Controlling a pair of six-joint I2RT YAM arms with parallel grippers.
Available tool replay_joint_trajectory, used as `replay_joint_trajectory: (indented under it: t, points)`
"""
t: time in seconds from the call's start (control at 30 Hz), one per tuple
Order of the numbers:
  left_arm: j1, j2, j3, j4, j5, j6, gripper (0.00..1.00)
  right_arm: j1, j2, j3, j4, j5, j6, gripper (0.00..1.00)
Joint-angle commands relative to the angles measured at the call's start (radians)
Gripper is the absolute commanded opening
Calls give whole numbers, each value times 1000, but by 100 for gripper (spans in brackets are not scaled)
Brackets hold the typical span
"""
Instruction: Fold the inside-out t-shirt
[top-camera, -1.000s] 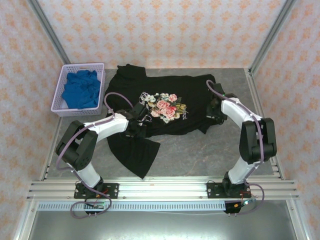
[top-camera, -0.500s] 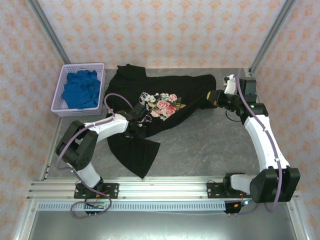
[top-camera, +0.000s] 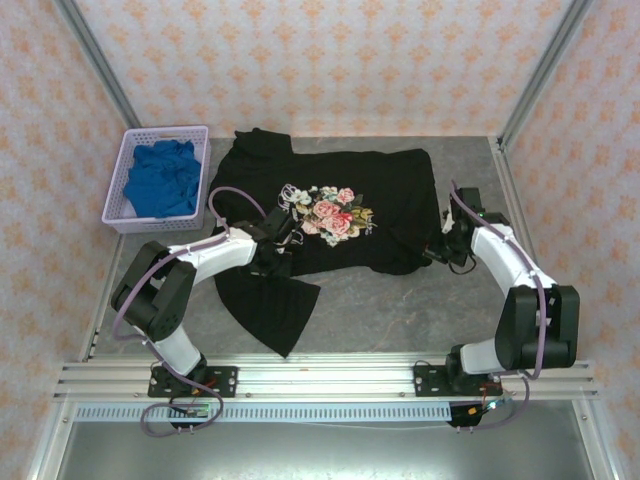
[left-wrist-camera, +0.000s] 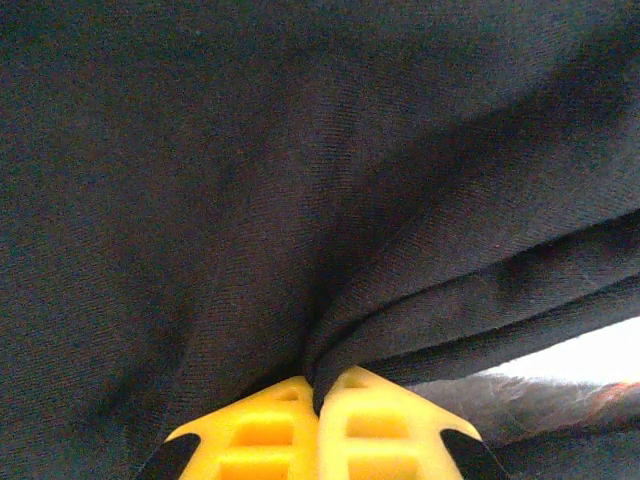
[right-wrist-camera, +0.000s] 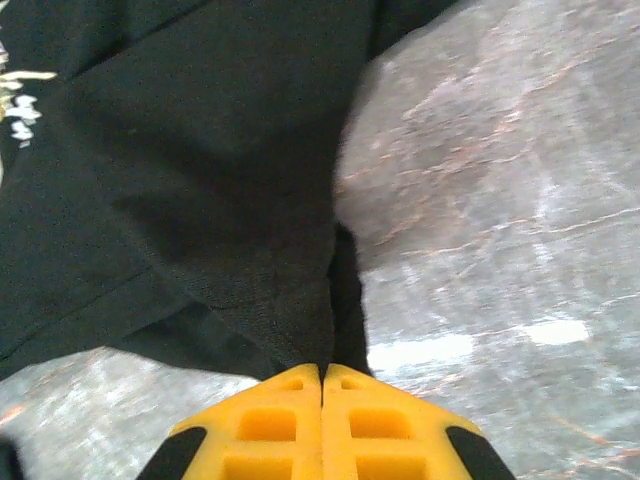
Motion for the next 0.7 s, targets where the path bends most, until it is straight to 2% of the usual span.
replay_joint_trajectory:
  t: [0.0,0.1,0.2,0.27,0.37,0.43,0.5,0.67]
  points:
    - [9,-29,-14,-30,4,12,0,-7,21,-1,-46,184,22,3]
    - [7,-29,-16,-23,16,9,0,-9,12,1,-60,291,32,12]
    - [8,-28,-17,-16,27,8,0,-9,-15,-2,-63,303,46,25]
    - [7,-28,-16,-15,32,7,0,-9,-36,-11,-65,275,55,30]
    - [8,-27,-12,-15,34,7,0,-9,-68,-42,-53,172,98,37]
    - [7,-27,-10,-16,35,8,0,-9,-98,-89,-6,71,162,39]
    - [7,-25,-8,-16,36,7,0,-8,-127,-146,54,22,236,43]
    - [7,-22,-4,-15,41,10,0,-9,-125,-192,120,88,281,46]
